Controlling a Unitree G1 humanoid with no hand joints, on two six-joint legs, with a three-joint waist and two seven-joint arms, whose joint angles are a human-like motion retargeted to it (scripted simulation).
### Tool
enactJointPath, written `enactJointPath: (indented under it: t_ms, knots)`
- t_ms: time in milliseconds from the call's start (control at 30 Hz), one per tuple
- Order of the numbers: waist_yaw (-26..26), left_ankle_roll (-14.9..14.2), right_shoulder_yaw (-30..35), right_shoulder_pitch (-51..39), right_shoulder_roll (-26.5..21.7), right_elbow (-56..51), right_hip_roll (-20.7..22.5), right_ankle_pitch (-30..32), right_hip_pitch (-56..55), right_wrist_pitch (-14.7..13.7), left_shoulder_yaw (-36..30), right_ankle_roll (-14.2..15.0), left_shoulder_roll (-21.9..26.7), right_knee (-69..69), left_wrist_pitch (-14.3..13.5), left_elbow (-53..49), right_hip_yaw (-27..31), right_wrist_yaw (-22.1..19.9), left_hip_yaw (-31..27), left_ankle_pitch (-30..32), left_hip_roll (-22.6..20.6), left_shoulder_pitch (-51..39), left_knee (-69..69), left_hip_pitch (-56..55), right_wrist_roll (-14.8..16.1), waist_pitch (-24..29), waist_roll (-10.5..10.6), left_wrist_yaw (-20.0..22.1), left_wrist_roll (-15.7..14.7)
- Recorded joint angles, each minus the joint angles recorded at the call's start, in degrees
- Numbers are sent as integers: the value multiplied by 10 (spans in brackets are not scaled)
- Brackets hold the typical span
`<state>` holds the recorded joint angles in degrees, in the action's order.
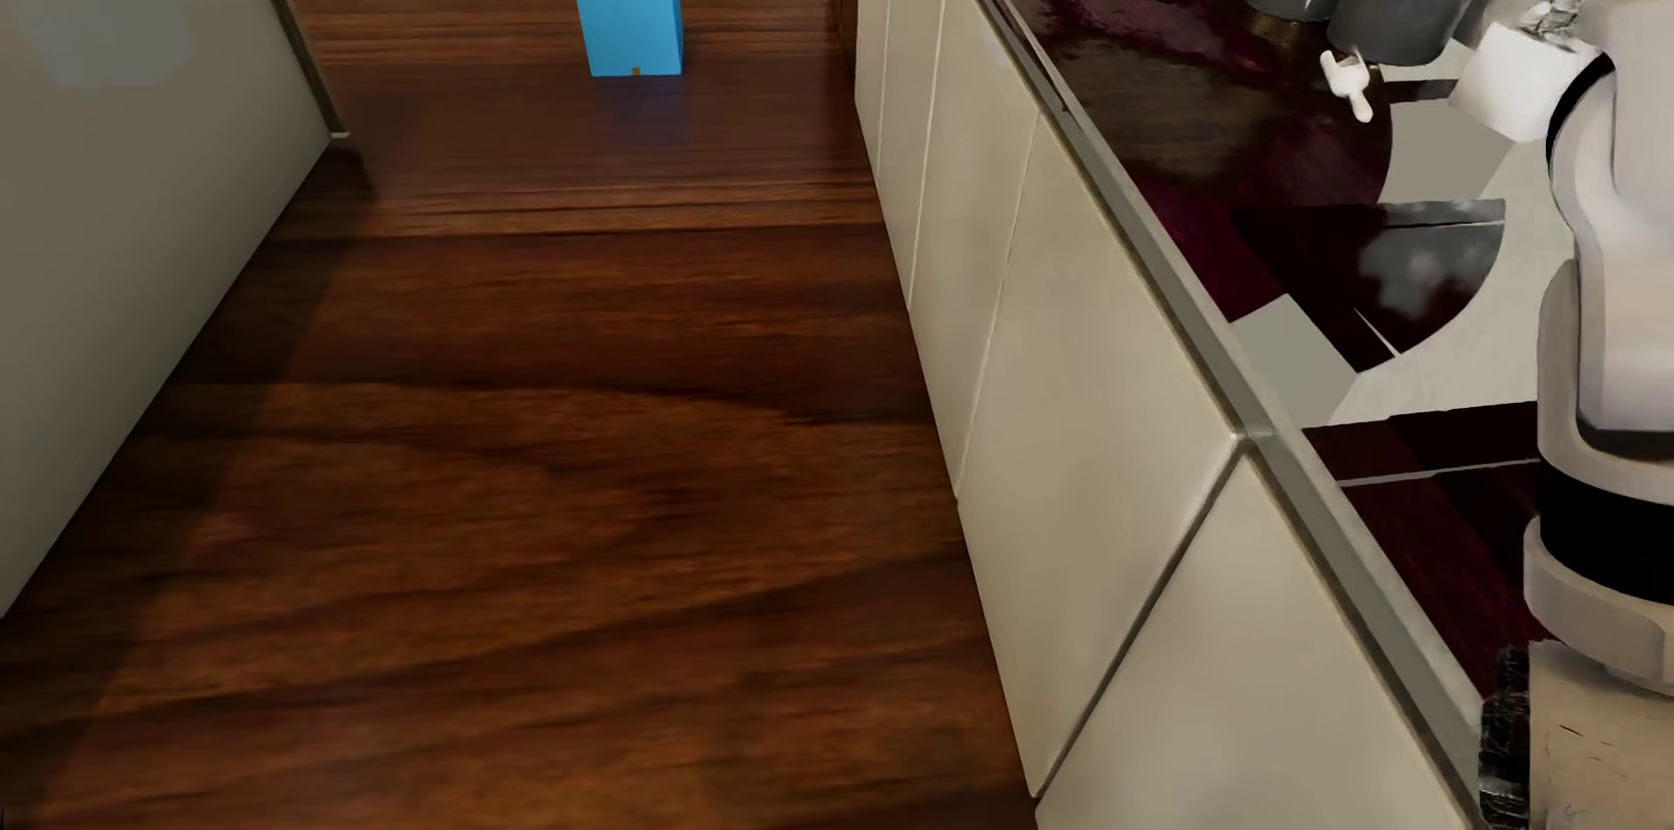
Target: Stretch up
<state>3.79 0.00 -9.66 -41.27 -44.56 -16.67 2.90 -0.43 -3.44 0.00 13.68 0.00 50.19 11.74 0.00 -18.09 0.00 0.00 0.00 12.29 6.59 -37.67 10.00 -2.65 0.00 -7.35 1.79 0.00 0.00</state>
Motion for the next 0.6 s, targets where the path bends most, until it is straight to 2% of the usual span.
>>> enactJointPath:
  t_ms: [167,333,400,600]
  knots:
    - [6,0,56,-113,-44,11,1,-2,3,0,-40,0,42,-1,0,2,0,0,0,-6,-2,-133,-1,4,0,0,-1,0,0]
    - [9,0,131,-231,-71,57,0,-1,11,0,-114,0,78,-3,0,48,0,0,0,-16,-5,-262,-1,14,0,0,0,0,0]
    - [9,0,142,-275,-73,81,0,1,14,0,-145,0,87,-6,0,54,0,0,0,-21,-8,-310,0,16,0,-3,-1,0,0]
    - [9,0,241,-406,-121,135,-2,13,25,0,-236,0,117,-18,0,100,0,0,0,-45,-12,-438,0,26,0,-7,0,0,0]
